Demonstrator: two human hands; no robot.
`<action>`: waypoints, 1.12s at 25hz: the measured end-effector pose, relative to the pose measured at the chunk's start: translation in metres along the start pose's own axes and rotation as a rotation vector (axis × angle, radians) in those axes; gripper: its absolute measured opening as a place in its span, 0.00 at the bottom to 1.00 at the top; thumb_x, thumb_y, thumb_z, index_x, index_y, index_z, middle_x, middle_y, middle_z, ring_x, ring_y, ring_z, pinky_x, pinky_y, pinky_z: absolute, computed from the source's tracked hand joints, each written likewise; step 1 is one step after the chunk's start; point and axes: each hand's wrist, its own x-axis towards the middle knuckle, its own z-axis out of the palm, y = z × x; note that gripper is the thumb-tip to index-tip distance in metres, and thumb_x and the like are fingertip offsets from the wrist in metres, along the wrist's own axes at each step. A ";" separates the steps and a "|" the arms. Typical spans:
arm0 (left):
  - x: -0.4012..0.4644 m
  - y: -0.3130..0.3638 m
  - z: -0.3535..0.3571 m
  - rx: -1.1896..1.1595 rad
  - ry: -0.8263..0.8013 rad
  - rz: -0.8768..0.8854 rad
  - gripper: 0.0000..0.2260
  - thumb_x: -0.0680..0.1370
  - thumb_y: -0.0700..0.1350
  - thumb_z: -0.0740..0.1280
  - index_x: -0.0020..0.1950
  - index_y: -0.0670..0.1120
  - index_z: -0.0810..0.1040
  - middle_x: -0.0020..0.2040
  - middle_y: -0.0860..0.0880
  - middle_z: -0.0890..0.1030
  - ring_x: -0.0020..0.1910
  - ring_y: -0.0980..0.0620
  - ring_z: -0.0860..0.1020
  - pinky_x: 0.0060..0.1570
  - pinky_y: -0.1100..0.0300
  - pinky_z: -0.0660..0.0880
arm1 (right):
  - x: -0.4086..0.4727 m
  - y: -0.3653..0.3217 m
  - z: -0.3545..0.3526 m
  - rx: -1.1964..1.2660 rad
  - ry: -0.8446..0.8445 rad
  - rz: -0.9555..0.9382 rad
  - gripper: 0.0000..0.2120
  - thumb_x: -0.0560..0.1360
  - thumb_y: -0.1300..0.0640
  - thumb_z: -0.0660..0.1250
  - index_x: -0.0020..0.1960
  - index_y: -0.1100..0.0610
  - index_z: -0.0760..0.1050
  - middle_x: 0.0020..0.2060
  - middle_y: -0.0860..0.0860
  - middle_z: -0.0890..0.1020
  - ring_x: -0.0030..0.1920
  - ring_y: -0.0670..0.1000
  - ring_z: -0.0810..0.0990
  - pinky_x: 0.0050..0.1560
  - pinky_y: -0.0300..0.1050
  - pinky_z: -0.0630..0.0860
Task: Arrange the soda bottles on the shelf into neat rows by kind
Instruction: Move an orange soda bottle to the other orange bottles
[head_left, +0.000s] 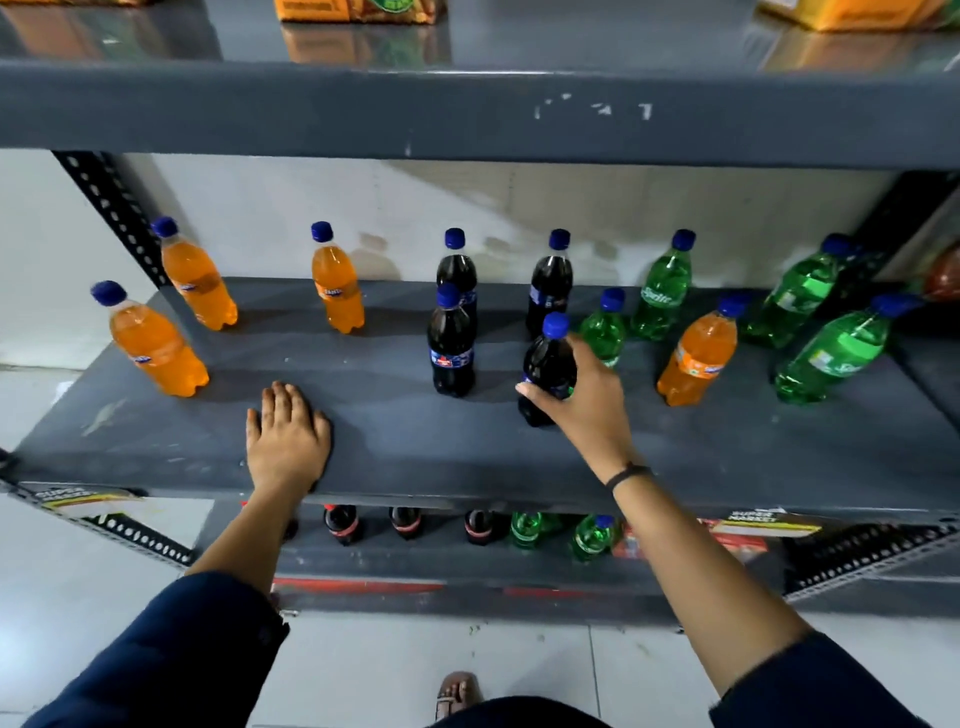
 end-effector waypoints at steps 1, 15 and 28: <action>0.000 0.000 0.000 -0.002 -0.004 -0.003 0.26 0.80 0.49 0.50 0.74 0.38 0.53 0.77 0.40 0.55 0.77 0.44 0.51 0.75 0.46 0.47 | -0.004 0.002 -0.005 0.030 -0.005 -0.003 0.35 0.66 0.47 0.75 0.68 0.57 0.67 0.59 0.56 0.80 0.59 0.54 0.78 0.55 0.39 0.72; -0.003 -0.002 0.001 -0.026 0.055 0.019 0.24 0.80 0.47 0.51 0.72 0.36 0.57 0.75 0.37 0.58 0.76 0.41 0.54 0.75 0.46 0.49 | 0.006 0.120 -0.073 0.157 0.258 0.438 0.26 0.66 0.58 0.76 0.59 0.61 0.69 0.55 0.60 0.81 0.55 0.60 0.79 0.52 0.42 0.71; -0.001 -0.003 -0.003 0.018 0.016 0.009 0.25 0.79 0.45 0.51 0.73 0.34 0.54 0.75 0.36 0.57 0.76 0.41 0.54 0.75 0.47 0.52 | -0.028 -0.091 0.114 0.376 -0.202 0.072 0.24 0.63 0.54 0.78 0.56 0.55 0.74 0.47 0.54 0.85 0.47 0.51 0.83 0.48 0.45 0.78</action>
